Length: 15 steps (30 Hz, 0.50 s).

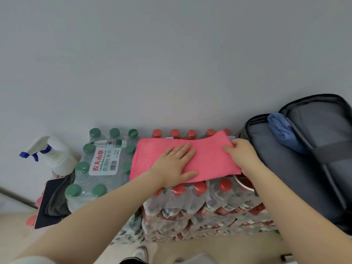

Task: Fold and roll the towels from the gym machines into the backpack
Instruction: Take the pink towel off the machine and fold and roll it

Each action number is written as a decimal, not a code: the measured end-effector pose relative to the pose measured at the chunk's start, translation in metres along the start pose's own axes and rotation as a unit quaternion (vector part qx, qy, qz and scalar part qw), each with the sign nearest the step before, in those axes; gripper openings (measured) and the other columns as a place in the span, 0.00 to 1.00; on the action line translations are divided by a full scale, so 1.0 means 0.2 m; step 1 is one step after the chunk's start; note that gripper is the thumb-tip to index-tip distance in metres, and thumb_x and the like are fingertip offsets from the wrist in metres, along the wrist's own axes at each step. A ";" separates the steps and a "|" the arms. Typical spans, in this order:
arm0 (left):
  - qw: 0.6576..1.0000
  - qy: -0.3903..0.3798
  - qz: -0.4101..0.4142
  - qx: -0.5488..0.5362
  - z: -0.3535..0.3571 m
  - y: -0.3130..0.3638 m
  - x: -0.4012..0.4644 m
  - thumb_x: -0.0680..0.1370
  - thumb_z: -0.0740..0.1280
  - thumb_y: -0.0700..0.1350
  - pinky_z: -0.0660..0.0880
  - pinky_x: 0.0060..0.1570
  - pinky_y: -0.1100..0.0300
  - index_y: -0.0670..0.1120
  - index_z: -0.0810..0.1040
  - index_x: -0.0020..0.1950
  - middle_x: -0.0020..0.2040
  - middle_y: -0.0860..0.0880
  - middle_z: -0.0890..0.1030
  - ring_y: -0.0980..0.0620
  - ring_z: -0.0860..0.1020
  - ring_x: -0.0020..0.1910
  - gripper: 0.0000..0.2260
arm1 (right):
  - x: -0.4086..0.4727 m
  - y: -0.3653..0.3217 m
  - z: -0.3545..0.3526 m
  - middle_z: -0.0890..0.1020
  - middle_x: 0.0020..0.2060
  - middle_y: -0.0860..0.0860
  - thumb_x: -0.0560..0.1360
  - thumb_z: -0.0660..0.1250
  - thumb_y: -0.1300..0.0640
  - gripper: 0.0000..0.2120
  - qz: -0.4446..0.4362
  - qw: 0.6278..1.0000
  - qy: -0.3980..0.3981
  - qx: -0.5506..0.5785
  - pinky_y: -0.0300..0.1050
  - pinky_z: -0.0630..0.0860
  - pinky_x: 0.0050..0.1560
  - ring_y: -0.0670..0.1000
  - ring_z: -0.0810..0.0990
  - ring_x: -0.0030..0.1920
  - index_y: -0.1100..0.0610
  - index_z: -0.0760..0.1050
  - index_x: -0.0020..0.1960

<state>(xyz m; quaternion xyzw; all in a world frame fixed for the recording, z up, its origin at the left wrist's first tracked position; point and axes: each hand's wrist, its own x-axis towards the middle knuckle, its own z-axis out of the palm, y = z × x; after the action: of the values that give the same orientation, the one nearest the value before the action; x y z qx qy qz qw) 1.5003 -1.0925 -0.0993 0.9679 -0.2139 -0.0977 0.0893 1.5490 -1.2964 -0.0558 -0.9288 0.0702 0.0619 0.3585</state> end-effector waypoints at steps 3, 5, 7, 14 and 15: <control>0.999 -0.009 -0.002 0.030 0.03 0.09 0.07 0.78 0.50 0.63 0.38 0.72 0.52 0.50 0.42 0.76 0.77 0.47 0.41 0.49 0.43 0.76 0.33 | 0.00 0.01 -0.07 0.78 0.43 0.61 0.75 0.63 0.61 0.11 -0.026 0.999 0.011 -0.016 0.50 0.70 0.45 0.58 0.75 0.45 0.69 0.76 0.49; 1.000 -0.016 -0.006 0.025 0.03 0.10 0.10 0.78 0.51 0.63 0.38 0.72 0.52 0.50 0.43 0.76 0.77 0.47 0.42 0.50 0.42 0.76 0.32 | -0.02 -0.03 -0.08 0.79 0.44 0.59 0.75 0.63 0.60 0.10 -0.057 0.997 0.018 -0.049 0.49 0.69 0.46 0.58 0.76 0.47 0.67 0.76 0.49; 0.999 -0.010 -0.001 -0.052 0.00 0.08 0.09 0.80 0.53 0.58 0.40 0.72 0.56 0.49 0.47 0.76 0.77 0.48 0.45 0.51 0.45 0.76 0.29 | -0.05 -0.10 -0.06 0.80 0.46 0.58 0.74 0.63 0.58 0.09 -0.098 0.991 0.021 -0.085 0.48 0.70 0.47 0.58 0.77 0.49 0.63 0.77 0.50; 0.920 0.100 -0.083 -0.370 -0.14 -0.05 -0.02 0.82 0.54 0.43 0.58 0.67 0.66 0.45 0.60 0.73 0.71 0.47 0.68 0.51 0.66 0.69 0.19 | -0.18 -0.29 0.21 0.80 0.41 0.54 0.73 0.62 0.55 0.07 -0.184 0.970 -0.028 -0.154 0.45 0.69 0.39 0.58 0.80 0.46 0.56 0.76 0.45; 0.917 0.090 -0.084 -0.379 -0.15 -0.06 -0.03 0.82 0.54 0.42 0.59 0.67 0.64 0.46 0.59 0.74 0.71 0.47 0.68 0.51 0.67 0.69 0.20 | -0.18 -0.30 0.26 0.81 0.44 0.55 0.73 0.62 0.55 0.08 -0.176 0.971 -0.034 -0.159 0.45 0.68 0.40 0.59 0.79 0.48 0.56 0.76 0.47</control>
<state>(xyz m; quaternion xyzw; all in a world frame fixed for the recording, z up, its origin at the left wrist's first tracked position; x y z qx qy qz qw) 1.5068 -1.0750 -0.0720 0.8806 -0.0702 -0.0909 0.4596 1.5214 -1.2147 -0.0489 -0.9689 -0.1176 0.0398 0.2140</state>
